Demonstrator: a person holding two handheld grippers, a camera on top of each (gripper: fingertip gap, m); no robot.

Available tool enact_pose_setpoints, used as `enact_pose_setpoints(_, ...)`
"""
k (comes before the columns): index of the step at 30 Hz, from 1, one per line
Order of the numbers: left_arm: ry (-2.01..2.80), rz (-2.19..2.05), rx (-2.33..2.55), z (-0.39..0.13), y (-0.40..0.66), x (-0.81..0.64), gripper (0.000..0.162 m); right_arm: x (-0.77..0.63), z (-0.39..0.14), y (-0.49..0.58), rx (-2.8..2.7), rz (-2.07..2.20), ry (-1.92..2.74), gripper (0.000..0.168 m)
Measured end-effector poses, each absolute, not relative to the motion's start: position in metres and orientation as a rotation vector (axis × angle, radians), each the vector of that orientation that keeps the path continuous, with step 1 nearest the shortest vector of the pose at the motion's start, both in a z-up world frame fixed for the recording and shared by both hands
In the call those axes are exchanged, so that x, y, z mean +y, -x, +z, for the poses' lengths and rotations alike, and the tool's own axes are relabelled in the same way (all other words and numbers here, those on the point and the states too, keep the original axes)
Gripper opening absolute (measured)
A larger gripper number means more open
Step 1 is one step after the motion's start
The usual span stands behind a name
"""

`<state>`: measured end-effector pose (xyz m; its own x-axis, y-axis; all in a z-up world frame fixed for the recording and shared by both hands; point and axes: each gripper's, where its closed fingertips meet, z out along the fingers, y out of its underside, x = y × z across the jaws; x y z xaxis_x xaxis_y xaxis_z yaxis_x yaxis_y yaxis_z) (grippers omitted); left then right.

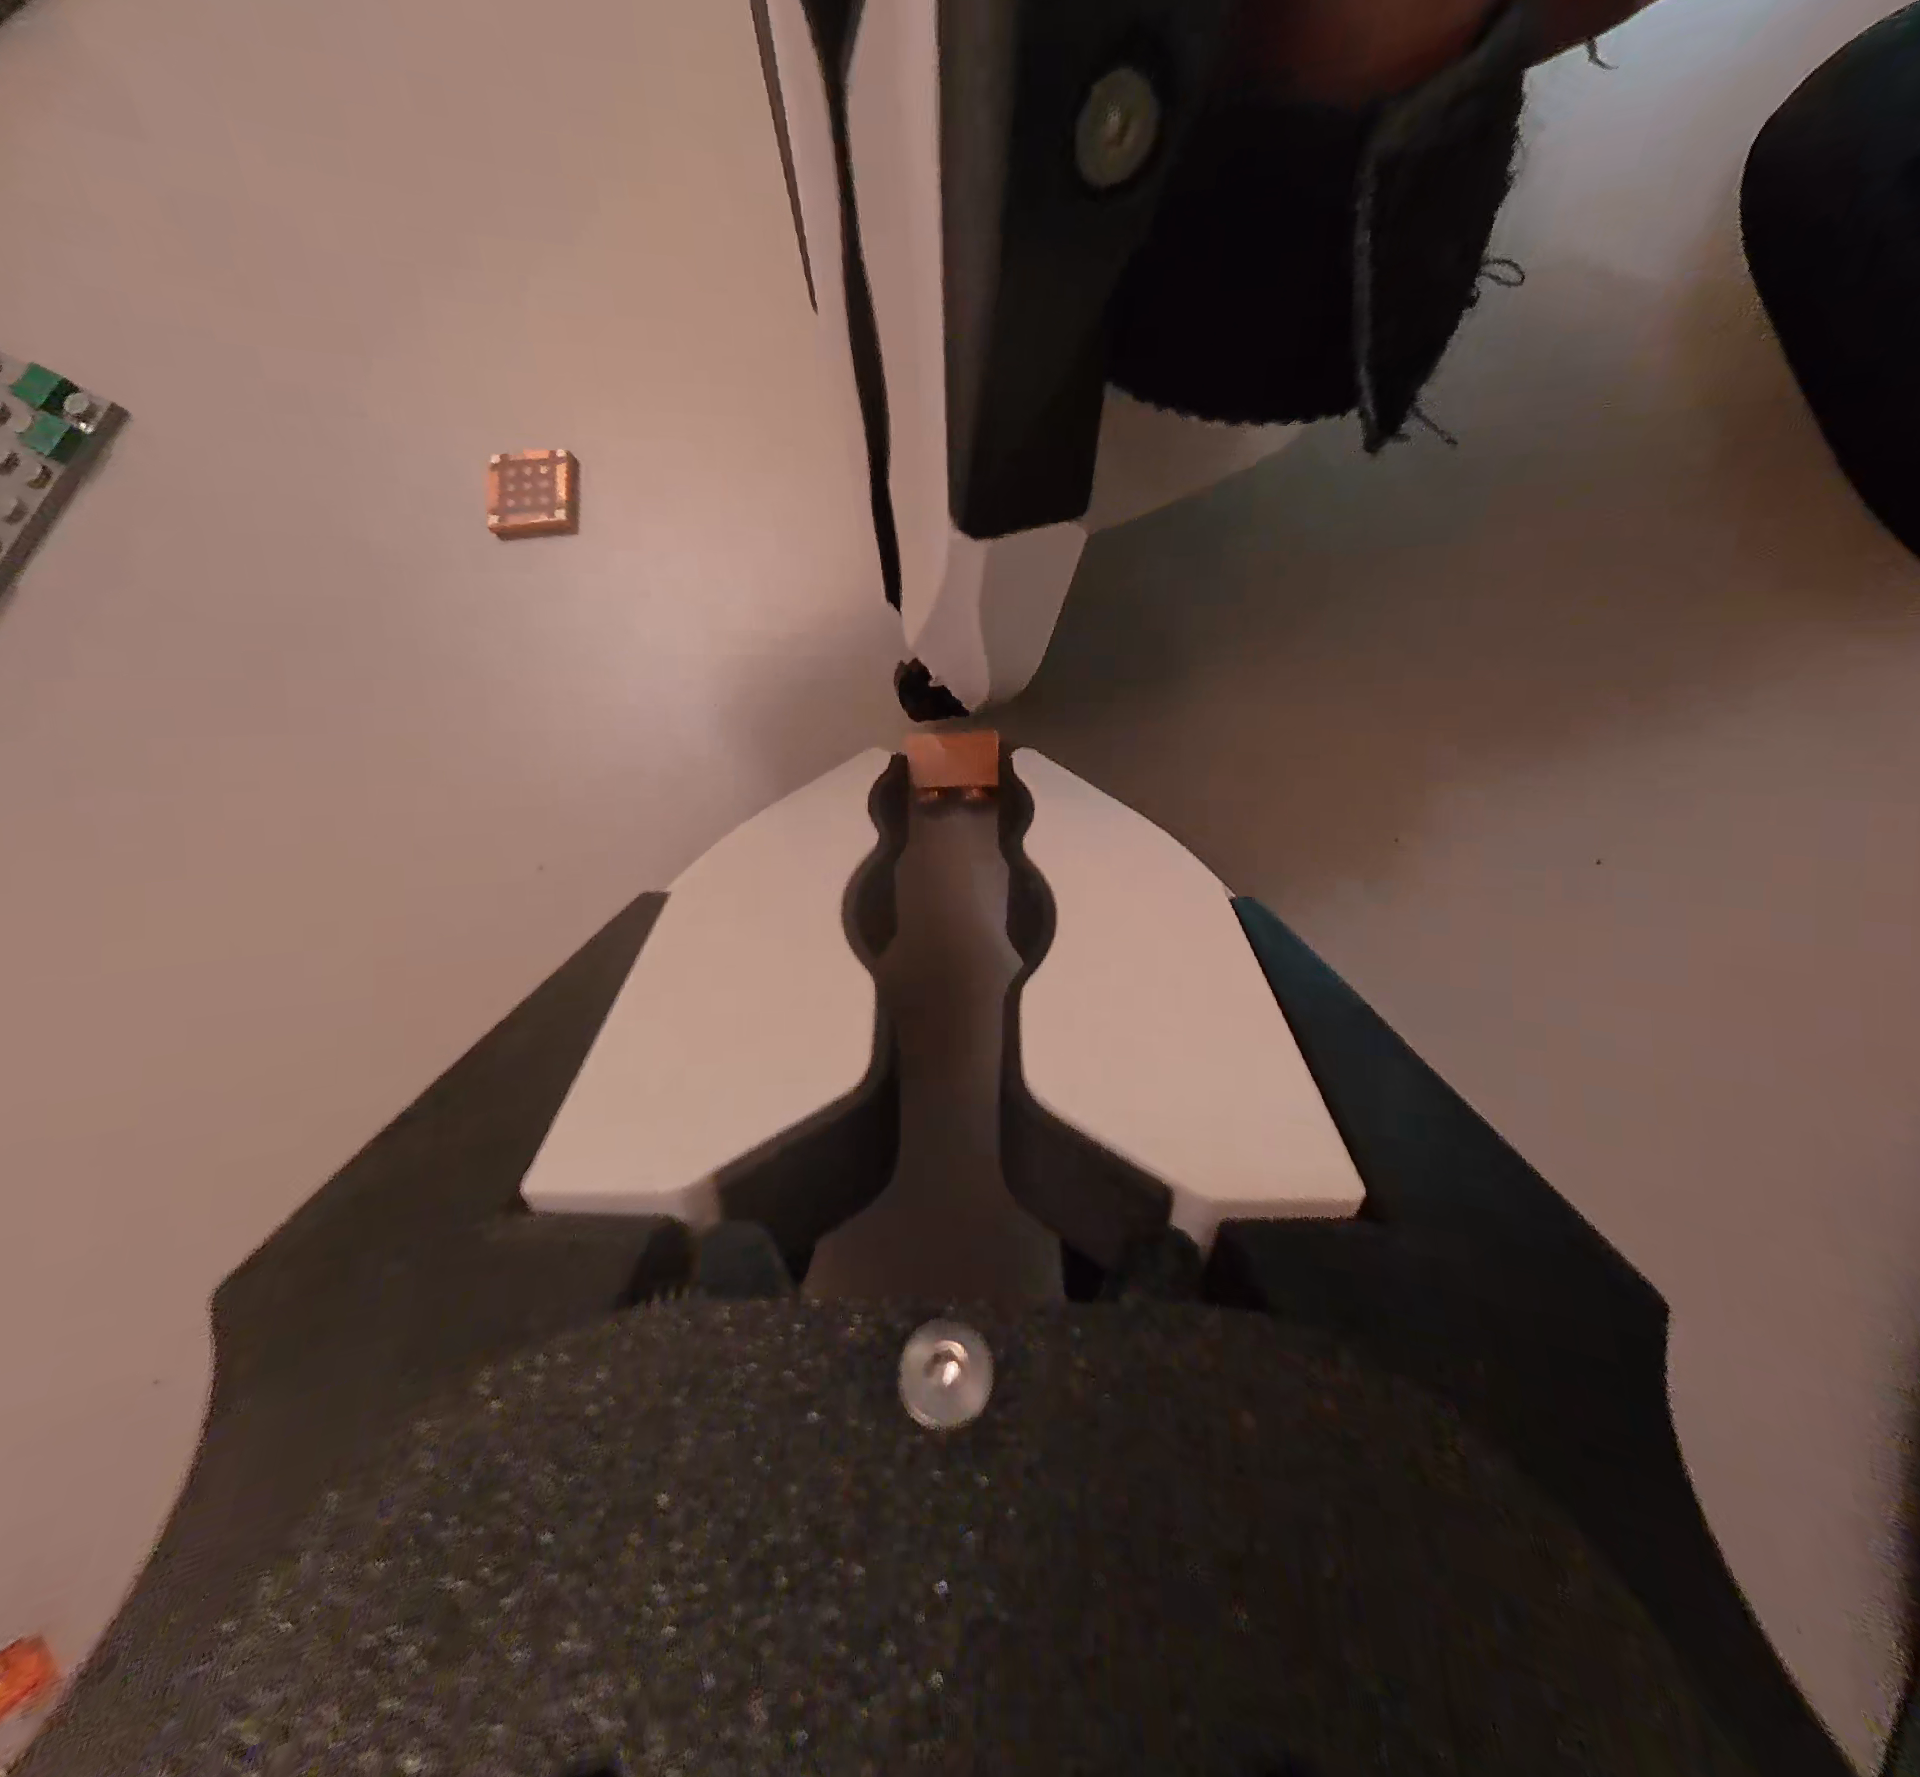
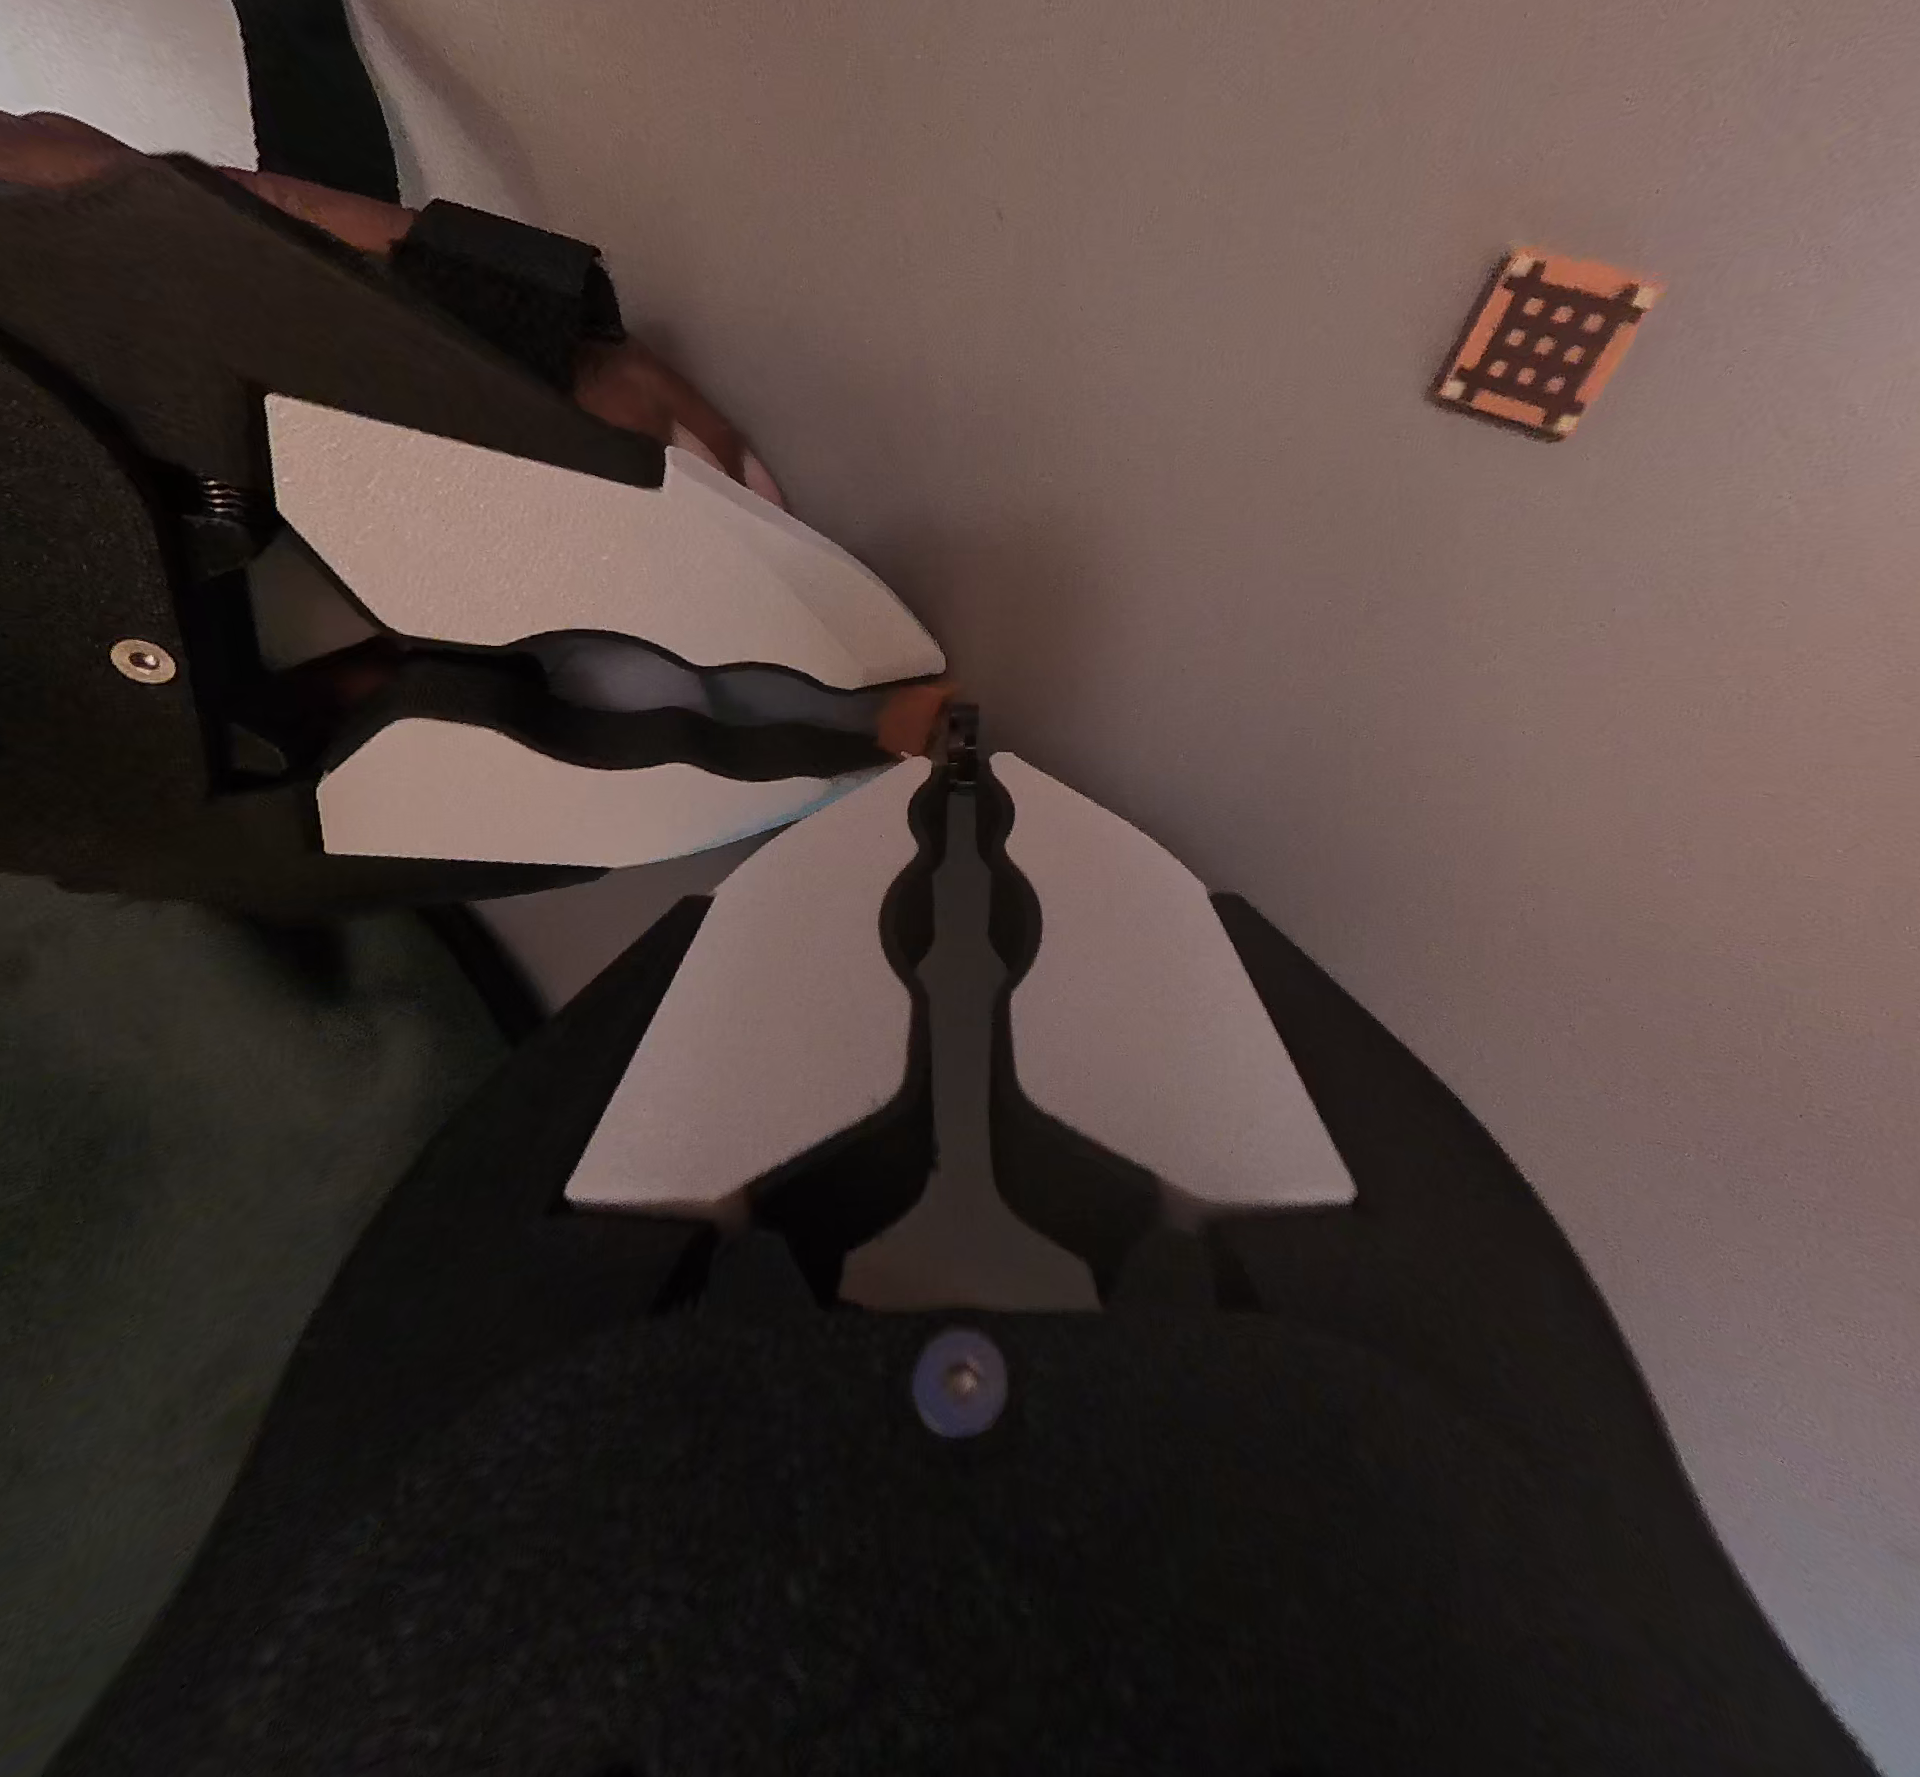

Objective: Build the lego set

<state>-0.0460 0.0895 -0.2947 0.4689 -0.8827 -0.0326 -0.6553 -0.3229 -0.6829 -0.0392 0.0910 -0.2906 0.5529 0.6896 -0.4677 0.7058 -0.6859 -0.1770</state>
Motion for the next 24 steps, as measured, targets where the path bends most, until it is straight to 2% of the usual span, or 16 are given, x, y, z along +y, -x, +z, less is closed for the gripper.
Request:
enact_pose_setpoints(16,2.069,-0.451,1.263,-0.2947,0.0462,0.0912,0.017,0.0871,-0.2922,0.0442,1.244,-0.788,-2.729,0.007)
enact_pose_setpoints(24,2.062,-0.457,1.268,-0.2948,0.0462,0.0908,0.017,0.0875,-0.2921,0.0456,1.214,-0.912,-2.706,0.008)
